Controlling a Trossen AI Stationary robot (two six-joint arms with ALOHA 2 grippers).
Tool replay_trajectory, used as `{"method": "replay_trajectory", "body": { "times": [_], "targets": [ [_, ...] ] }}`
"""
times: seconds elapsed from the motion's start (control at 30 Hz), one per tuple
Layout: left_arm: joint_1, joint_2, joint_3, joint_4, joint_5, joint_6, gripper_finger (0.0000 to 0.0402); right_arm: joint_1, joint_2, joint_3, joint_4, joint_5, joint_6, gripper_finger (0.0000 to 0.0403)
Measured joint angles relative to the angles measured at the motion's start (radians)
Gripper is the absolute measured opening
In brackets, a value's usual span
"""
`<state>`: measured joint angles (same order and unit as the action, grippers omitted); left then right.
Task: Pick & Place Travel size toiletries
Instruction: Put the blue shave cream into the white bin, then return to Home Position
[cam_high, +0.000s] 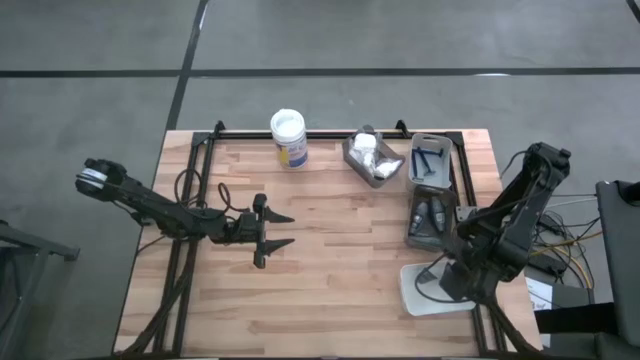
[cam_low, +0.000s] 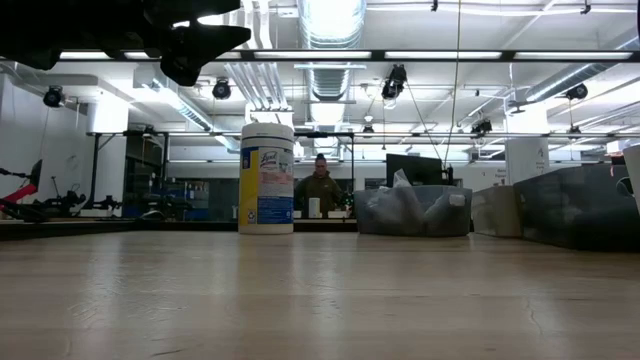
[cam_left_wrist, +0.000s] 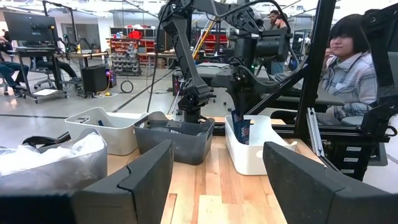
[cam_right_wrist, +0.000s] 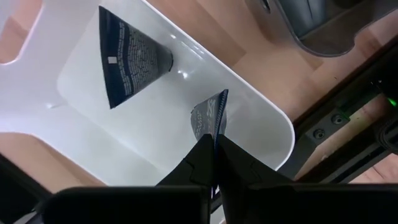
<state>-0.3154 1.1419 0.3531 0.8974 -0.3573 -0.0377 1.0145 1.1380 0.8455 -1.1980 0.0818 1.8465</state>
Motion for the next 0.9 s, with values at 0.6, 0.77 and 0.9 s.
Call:
{"method": "replay_trajectory", "body": {
  "times": [0.6,0.77,0.9],
  "targets": [
    [0.000,0.000,0.000,0.000,0.000,0.000,0.0255,0.000,0.048,0.000,0.009,-0.002,0.006,0.0022],
    [0.000,0.000,0.000,0.000,0.000,0.000,0.0255,0.000,0.049,0.000,0.009,-0.002,0.006,0.0057],
    [0.000,0.000,0.000,0.000,0.000,0.000,0.0255,0.000,0.049,0.000,0.009,-0.002,0.006,0.0087]
  ]
}}
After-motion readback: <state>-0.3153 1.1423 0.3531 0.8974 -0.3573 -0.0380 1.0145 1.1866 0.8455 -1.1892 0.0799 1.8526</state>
